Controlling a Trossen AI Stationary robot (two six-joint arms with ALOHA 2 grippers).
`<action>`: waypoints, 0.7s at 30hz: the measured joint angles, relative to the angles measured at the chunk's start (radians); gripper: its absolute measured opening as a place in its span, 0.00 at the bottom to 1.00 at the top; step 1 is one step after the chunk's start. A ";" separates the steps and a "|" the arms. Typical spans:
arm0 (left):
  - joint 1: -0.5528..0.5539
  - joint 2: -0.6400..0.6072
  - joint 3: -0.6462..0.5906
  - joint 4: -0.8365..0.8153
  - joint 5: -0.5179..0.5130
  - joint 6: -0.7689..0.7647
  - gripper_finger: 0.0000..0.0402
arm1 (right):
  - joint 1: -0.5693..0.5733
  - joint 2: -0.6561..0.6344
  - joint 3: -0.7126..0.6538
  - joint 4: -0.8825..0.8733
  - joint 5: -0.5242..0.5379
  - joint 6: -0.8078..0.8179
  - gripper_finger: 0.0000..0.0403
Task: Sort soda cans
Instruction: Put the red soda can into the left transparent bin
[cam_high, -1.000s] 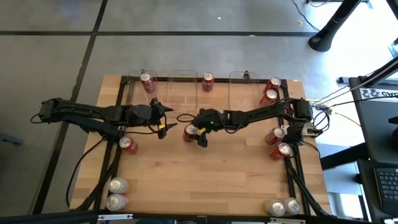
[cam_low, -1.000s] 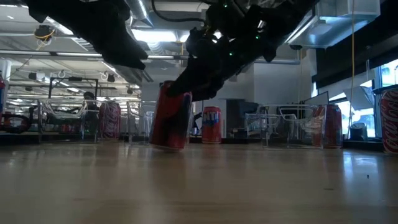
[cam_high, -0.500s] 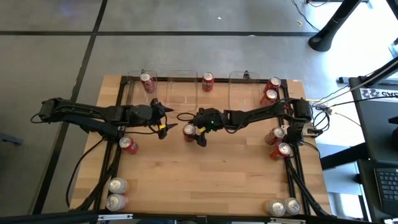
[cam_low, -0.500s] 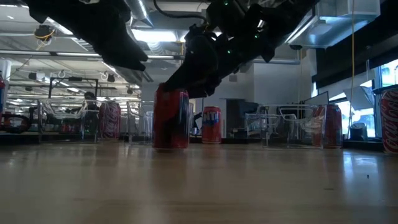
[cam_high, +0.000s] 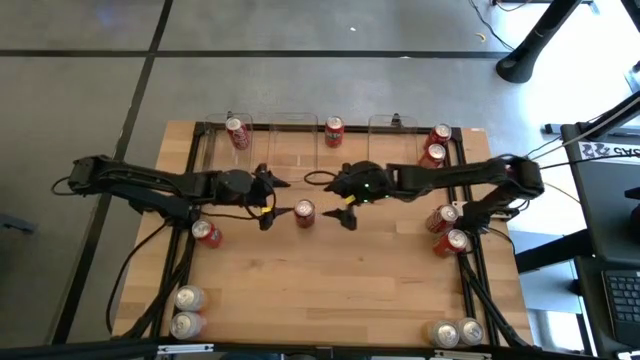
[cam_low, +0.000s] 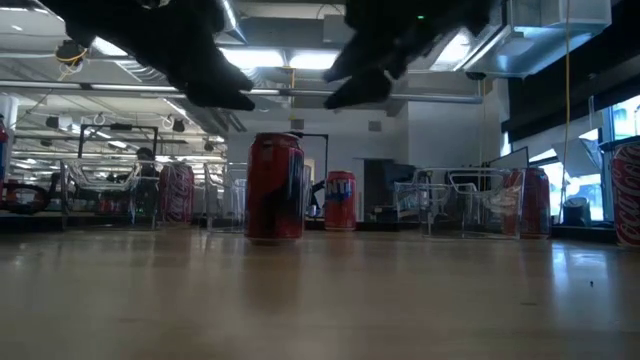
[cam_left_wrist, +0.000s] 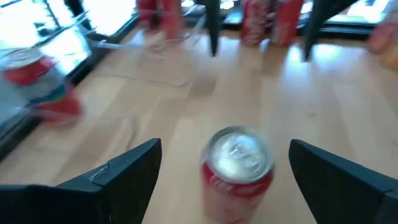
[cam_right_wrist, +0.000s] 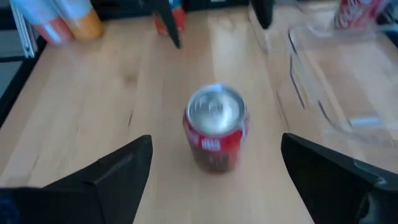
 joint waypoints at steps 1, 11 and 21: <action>0.000 0.012 0.000 0.019 0.009 0.013 0.85 | 0.000 -0.020 -0.021 -0.008 0.012 0.000 0.88; 0.014 0.142 0.043 0.061 0.026 -0.009 0.85 | 0.008 -0.182 -0.432 0.348 0.072 0.082 0.88; 0.020 0.286 0.043 0.168 0.007 -0.065 0.85 | 0.053 -0.168 -0.608 0.658 0.105 0.068 0.88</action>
